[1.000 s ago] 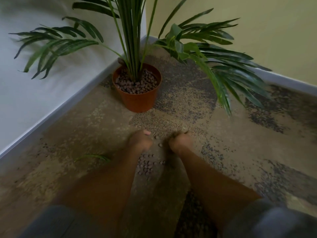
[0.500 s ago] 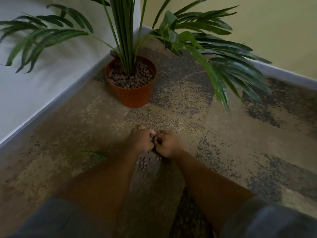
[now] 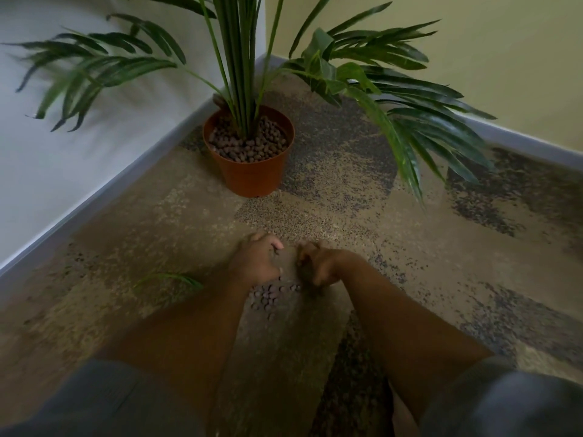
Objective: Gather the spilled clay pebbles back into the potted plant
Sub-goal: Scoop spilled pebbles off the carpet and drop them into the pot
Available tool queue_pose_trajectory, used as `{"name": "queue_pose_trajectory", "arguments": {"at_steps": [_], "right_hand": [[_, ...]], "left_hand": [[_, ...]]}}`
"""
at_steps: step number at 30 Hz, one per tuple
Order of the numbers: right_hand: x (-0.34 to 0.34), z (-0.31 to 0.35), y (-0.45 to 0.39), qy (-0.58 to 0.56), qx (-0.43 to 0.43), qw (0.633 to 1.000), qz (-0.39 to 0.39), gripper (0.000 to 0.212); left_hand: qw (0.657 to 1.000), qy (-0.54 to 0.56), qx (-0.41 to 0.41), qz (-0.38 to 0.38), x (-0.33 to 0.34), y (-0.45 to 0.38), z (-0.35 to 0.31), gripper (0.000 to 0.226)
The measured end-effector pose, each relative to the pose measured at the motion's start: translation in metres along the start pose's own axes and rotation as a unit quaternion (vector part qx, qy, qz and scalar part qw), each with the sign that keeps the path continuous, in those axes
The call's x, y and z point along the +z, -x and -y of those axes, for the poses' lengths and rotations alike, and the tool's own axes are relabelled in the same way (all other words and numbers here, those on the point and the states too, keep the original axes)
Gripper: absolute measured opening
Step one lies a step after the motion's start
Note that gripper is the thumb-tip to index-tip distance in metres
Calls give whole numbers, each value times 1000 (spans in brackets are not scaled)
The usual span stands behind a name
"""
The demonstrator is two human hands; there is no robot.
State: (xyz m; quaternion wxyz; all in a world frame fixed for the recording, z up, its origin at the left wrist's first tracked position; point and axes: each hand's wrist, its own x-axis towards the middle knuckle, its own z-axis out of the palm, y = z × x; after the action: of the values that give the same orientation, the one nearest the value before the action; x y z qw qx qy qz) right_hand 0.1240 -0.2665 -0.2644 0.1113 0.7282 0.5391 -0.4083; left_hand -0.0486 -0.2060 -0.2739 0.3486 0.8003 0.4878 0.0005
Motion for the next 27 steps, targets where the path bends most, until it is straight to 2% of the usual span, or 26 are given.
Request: {"name": "queue_pose_trajectory", "arguments": {"at_steps": [2,4,6,9,15,18,22,25,27], "right_hand": [[8,3,3,3,-1,1000,-11,106],[17,8,5,4,-9,999,-31,115],[22,13,6,5,-20,999,-46,111],[22,15,9,-9,-32,997,-65,98],[34,28,10,-104,-90,984,-110,47],[40,36,9,-55,-132,978,-151,42],[45,46,7,-60,-155,971,-174,30],[47,54,6,-167,-130,965,-154,21],[47,56,6,-270,-94,949,-135,23]], "left_hand": [[999,-15,-46,0,-1,3,0,56],[994,-35,-96,32,-3,7,2,88],[987,-79,-118,74,-5,10,4,116],[974,-137,-142,116,-10,13,4,127],[973,-91,-160,142,-11,14,5,104],[979,-79,-130,139,-8,13,12,88],[983,-18,-120,135,-2,12,14,67],[978,27,-140,149,-3,12,11,52],[971,110,-161,138,-5,13,10,43]]}}
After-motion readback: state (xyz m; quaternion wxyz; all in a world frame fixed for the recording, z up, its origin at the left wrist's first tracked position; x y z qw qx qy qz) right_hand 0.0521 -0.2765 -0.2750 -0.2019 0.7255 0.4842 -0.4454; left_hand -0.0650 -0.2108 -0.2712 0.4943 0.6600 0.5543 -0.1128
